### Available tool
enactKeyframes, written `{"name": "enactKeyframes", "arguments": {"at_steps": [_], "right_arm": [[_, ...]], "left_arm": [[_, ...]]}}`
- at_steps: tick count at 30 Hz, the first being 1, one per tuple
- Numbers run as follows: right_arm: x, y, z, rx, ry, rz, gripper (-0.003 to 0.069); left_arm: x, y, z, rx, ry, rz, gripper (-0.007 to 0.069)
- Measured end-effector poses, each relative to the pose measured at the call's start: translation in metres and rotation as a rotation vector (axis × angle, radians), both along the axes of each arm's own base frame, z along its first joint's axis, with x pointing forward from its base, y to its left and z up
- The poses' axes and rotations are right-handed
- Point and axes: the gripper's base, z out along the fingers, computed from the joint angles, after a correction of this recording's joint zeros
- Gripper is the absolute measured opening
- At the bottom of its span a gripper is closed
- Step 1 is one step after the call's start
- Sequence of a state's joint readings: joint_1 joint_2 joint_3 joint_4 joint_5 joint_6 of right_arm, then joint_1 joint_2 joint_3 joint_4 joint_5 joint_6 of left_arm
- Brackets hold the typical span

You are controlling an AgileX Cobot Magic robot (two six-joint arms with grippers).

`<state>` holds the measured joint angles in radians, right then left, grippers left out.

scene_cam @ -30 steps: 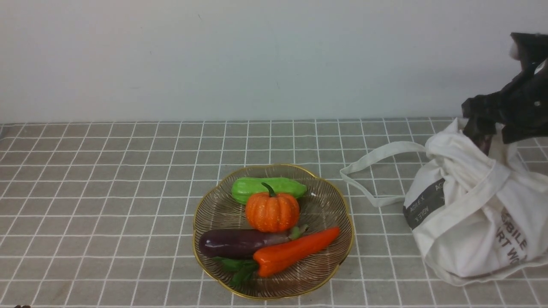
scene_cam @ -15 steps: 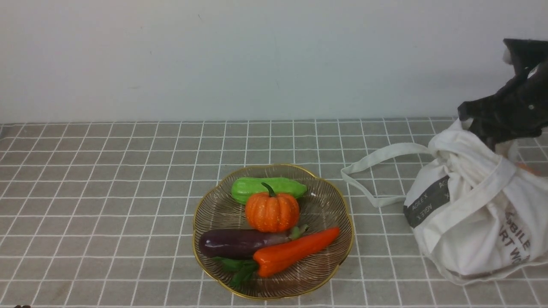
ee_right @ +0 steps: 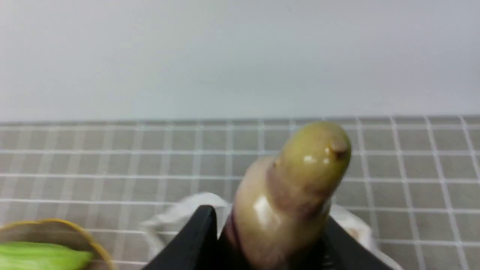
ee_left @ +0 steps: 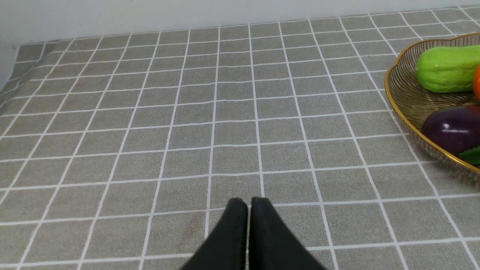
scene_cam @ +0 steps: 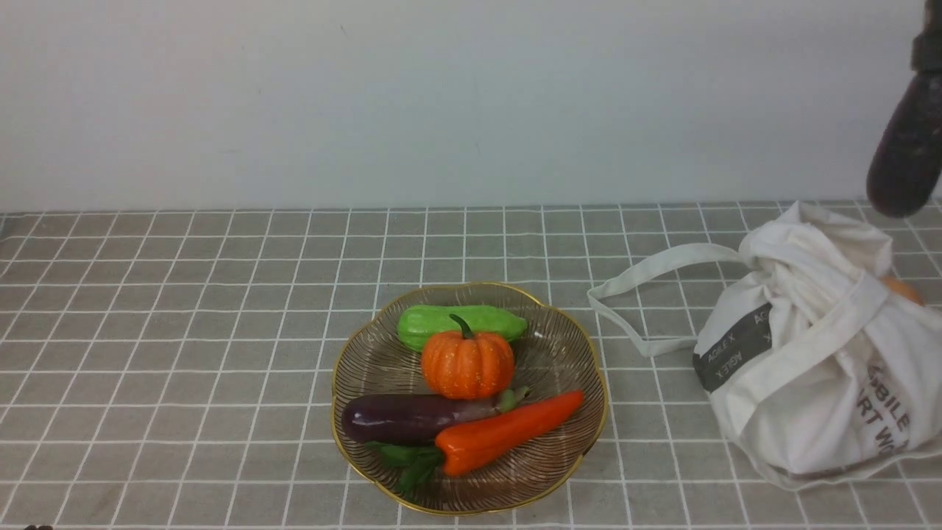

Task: Take vegetables from bag on grey coffee tablecloth place on plate.
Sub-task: 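Take the eggplant out of the bag and place it on the plate with the right gripper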

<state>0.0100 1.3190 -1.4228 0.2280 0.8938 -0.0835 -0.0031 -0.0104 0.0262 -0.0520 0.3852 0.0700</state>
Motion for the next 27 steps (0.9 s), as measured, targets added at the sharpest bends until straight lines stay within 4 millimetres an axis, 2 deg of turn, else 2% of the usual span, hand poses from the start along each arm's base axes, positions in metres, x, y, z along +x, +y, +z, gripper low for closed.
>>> {"name": "enactKeyframes", "arguments": {"at_steps": [2,3,6,9,11,13,14,15,17,18,19,20,24,25,27], "right_arm": [[-0.014,0.017,0.013,0.069,-0.051,0.096,0.0265],[-0.015,0.019,0.014,0.069,-0.056,0.110,0.0265],[-0.026,0.053,0.021,0.168,-0.077,0.308,0.0265],[-0.027,0.077,0.018,0.211,-0.061,0.429,0.0265],[-0.024,0.104,0.008,0.222,-0.030,0.546,0.0265],[-0.016,0.126,-0.007,0.214,0.017,0.613,0.0265],[-0.014,0.129,-0.011,0.214,0.030,0.617,0.0265],[-0.006,0.144,-0.026,0.197,0.072,0.650,0.0265],[0.002,0.153,-0.040,0.177,0.112,0.664,0.0265],[0.015,0.164,-0.064,0.159,0.181,0.666,0.0265],[0.018,0.166,-0.069,0.157,0.198,0.664,0.0265],[0.031,0.171,-0.090,0.164,0.266,0.635,0.0265],[0.052,0.180,-0.133,0.204,0.412,0.555,0.0265],[0.058,0.183,-0.152,0.215,0.472,0.526,0.0265],[0.064,0.185,-0.167,0.217,0.514,0.508,0.0265]], "left_arm": [[0.000,0.000,0.000,0.000,0.000,0.000,-0.0005],[0.000,0.000,0.000,0.000,0.000,0.000,-0.0005],[0.000,0.000,0.000,0.000,0.000,0.000,-0.0005],[0.000,0.000,0.000,0.000,0.000,0.000,-0.0005],[0.000,0.000,0.000,0.000,0.000,0.000,-0.0005],[0.000,0.000,0.000,0.000,0.000,0.000,-0.0005],[0.000,0.000,0.000,0.000,0.000,0.000,-0.0005],[0.000,0.000,0.000,0.000,0.000,0.000,-0.0005],[0.000,0.000,0.000,0.000,0.000,0.000,-0.0005],[0.000,0.000,0.000,0.000,0.000,0.000,-0.0005],[0.000,0.000,0.000,0.000,0.000,0.000,-0.0005],[0.000,0.000,0.000,0.000,0.000,0.000,-0.0005],[0.000,0.000,0.000,0.000,0.000,0.000,-0.0005],[0.000,0.000,0.000,0.000,0.000,0.000,-0.0005],[0.000,0.000,0.000,0.000,0.000,0.000,-0.0005]]}}
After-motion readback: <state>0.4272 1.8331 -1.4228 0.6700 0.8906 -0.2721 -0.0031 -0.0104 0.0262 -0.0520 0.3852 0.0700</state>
